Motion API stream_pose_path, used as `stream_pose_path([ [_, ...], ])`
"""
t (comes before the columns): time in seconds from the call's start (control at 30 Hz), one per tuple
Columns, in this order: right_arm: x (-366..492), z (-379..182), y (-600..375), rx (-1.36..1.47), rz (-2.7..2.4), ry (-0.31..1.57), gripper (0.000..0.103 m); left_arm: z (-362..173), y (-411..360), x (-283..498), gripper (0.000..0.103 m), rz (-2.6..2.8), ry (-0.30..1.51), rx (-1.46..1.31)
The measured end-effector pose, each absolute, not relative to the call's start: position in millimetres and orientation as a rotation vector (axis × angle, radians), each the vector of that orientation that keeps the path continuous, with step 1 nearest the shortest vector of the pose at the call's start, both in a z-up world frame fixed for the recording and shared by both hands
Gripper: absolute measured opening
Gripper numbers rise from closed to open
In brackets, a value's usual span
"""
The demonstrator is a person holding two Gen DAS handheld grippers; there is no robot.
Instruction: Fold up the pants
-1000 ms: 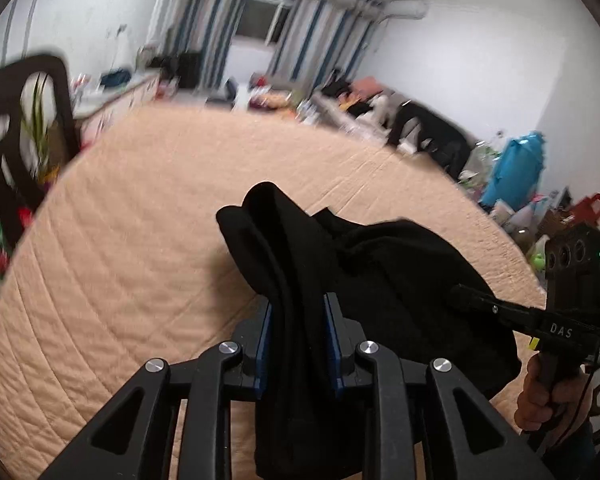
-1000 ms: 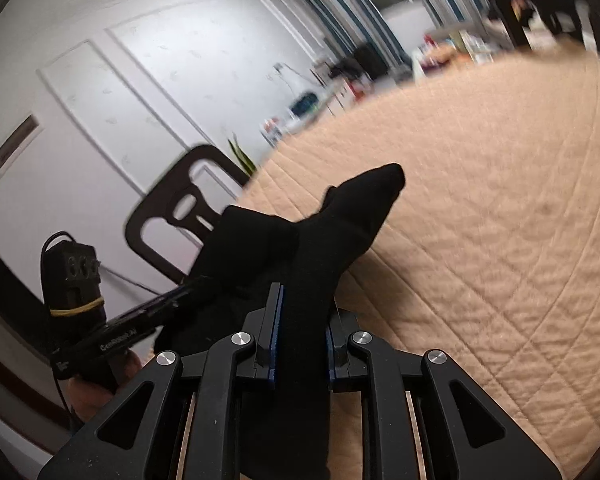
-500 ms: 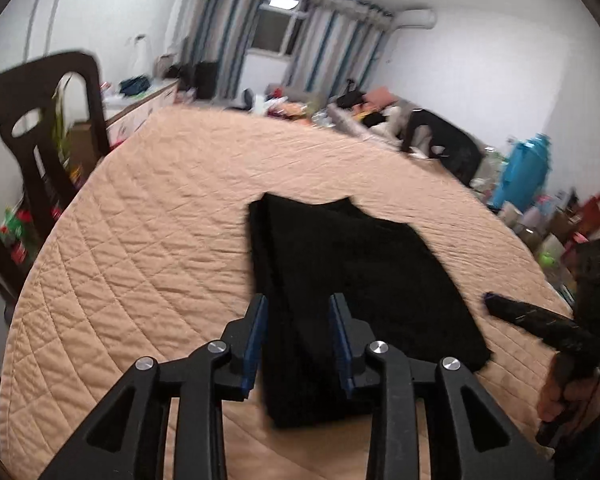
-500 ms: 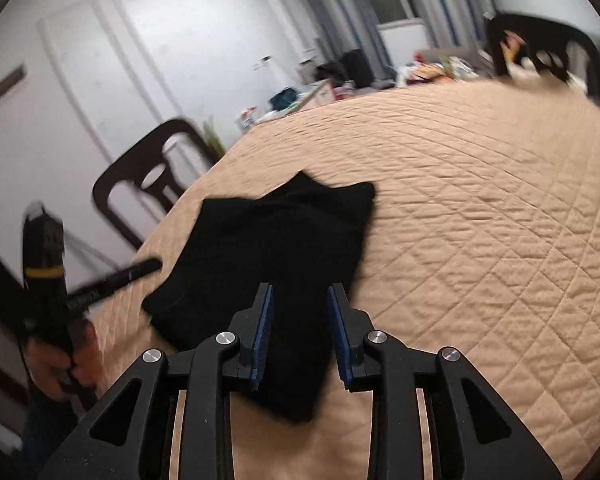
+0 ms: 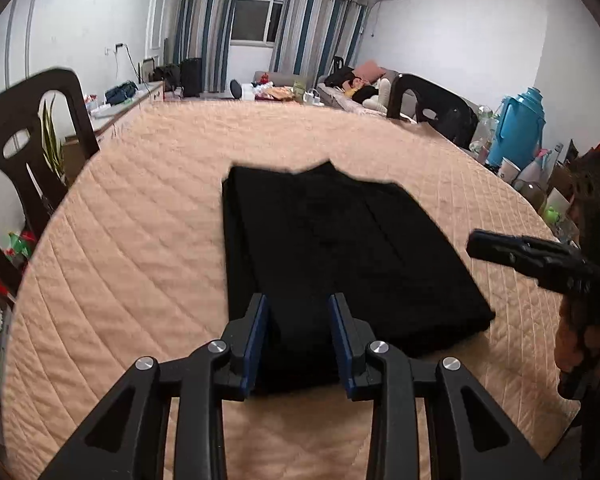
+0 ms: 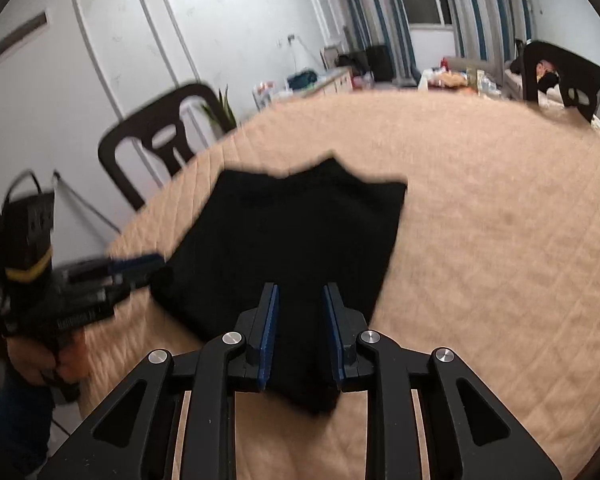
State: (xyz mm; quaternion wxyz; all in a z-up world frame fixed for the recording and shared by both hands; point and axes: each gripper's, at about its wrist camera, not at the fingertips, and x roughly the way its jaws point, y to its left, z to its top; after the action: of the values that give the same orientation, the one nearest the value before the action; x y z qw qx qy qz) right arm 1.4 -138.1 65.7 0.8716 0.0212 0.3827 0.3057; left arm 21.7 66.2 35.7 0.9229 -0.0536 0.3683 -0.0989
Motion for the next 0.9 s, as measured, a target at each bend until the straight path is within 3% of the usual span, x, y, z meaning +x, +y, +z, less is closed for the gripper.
stream_pose_path([
  [0.2,56.2,61.3,-120.5,0.055,0.601,0.857,0.023,49.5,61.3,66.8,0.034,-0.19,0.762,-0.104],
  [0.43,96.4,32.2,-105.8,-0.021,0.532,0.922,0.023,18.8,58.9,96.1,0.034,-0.16,0.829,-0.097],
  [0.9,65.7,41.1,-117.3,0.081,0.597,0.875,0.023,15.4,73.1,84.7,0.036,-0.149,0.805,-0.133],
])
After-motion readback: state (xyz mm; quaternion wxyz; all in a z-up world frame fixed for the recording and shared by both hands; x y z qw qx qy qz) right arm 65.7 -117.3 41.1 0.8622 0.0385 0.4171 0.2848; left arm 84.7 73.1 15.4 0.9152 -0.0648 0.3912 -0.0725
